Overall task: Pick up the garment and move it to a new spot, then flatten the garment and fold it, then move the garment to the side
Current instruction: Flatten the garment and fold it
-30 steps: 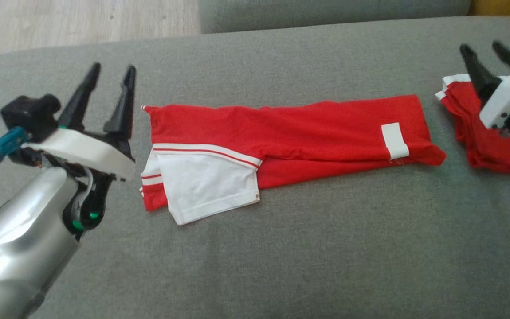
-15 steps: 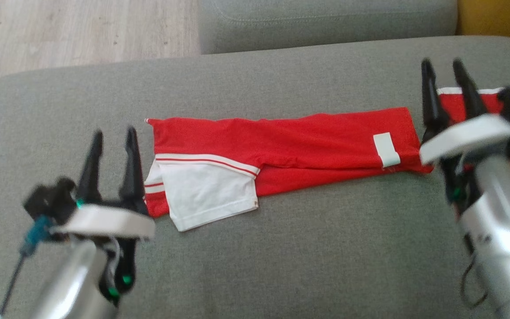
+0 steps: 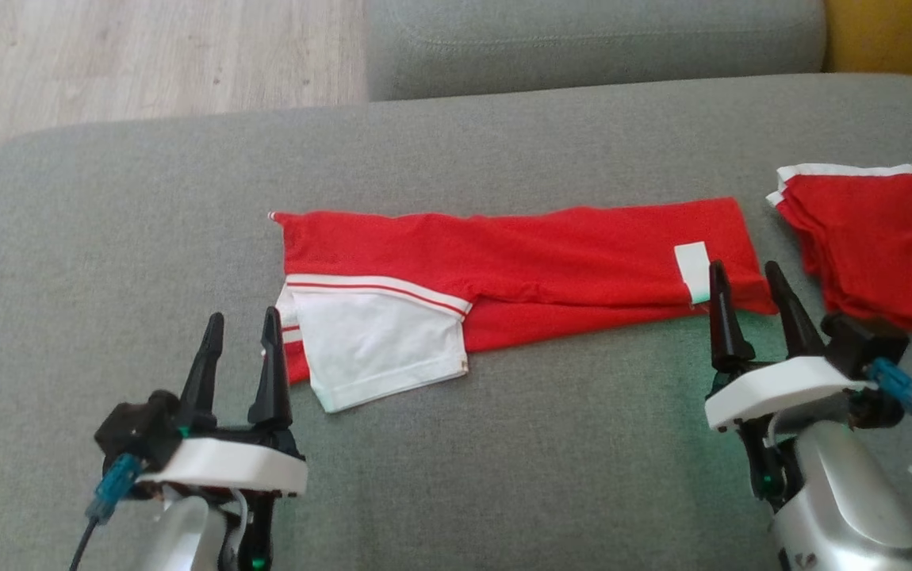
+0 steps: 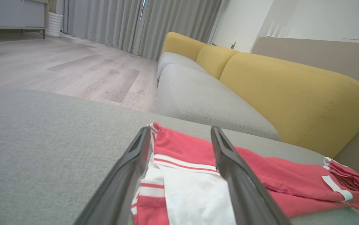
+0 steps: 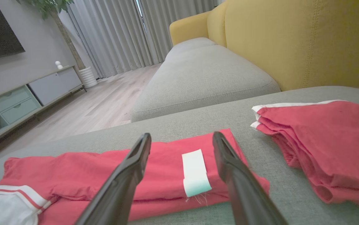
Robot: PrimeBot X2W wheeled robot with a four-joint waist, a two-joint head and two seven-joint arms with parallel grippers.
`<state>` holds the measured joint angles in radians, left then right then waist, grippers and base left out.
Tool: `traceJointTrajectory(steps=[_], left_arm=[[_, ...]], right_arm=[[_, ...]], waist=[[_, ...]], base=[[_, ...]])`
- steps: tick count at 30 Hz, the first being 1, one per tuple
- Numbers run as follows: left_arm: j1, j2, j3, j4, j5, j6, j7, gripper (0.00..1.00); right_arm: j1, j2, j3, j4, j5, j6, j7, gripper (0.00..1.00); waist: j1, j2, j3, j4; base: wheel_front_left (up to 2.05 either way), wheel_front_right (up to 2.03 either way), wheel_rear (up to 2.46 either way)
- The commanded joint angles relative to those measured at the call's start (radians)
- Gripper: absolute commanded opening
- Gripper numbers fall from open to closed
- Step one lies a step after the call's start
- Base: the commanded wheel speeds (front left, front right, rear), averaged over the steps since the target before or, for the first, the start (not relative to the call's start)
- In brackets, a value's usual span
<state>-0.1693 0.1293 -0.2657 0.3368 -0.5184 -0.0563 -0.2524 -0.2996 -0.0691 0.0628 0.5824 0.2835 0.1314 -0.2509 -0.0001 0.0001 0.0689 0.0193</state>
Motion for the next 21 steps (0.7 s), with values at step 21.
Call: traceJointTrajectory(steps=[21], left_arm=[[-0.170, -0.054, 0.044, 0.033, 0.094, -0.070, -0.009, 1.00]], right_arm=[[-0.278, 0.005, -0.365, 0.304, -0.248, -0.001, 0.201, 1.00]], waist=[[0.0001, -0.0001, 0.141, 0.077]], base=[[0.00, 0.00, 0.00]])
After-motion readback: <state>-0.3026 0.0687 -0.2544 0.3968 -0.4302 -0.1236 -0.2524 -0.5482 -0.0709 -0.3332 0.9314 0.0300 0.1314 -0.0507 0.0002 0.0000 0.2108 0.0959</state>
